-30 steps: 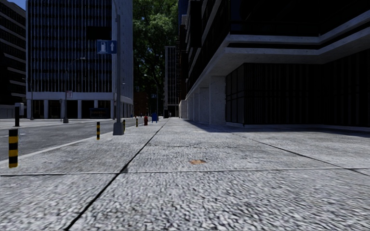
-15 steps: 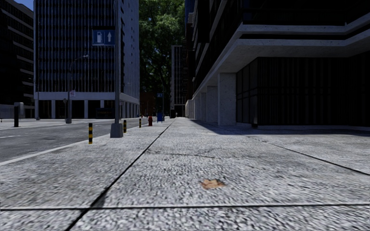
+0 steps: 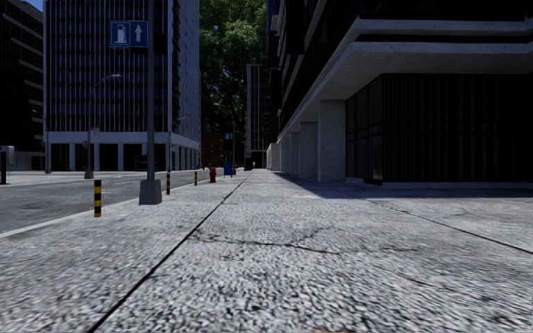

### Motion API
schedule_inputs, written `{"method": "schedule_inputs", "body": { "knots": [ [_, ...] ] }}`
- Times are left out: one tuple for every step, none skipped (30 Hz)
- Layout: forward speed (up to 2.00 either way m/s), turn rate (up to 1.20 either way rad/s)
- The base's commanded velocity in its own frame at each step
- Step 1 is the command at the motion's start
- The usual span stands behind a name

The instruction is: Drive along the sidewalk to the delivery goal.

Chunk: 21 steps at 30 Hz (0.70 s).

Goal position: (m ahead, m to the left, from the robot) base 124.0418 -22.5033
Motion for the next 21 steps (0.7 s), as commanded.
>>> {"method": "schedule_inputs", "body": {
  "knots": [
    [2.0, 0.0],
    [2.0, 0.0],
    [2.0, 0.0],
    [2.0, 0.0],
    [2.0, 0.0],
    [2.0, 0.0],
    [2.0, 0.0],
    [2.0, 0.08],
    [2.0, 0.57],
    [2.0, 0.82],
    [2.0, 0.91],
    [2.0, 0.47],
    [2.0, 0.47],
    [2.0, 0.04],
    [2.0, 0.0],
    [2.0, 0.0],
    [2.0, 0.0],
    [2.0, 0.0],
    [2.0, 0.0],
    [2.0, 0.0],
    [2.0, 0.0]
  ]
}}
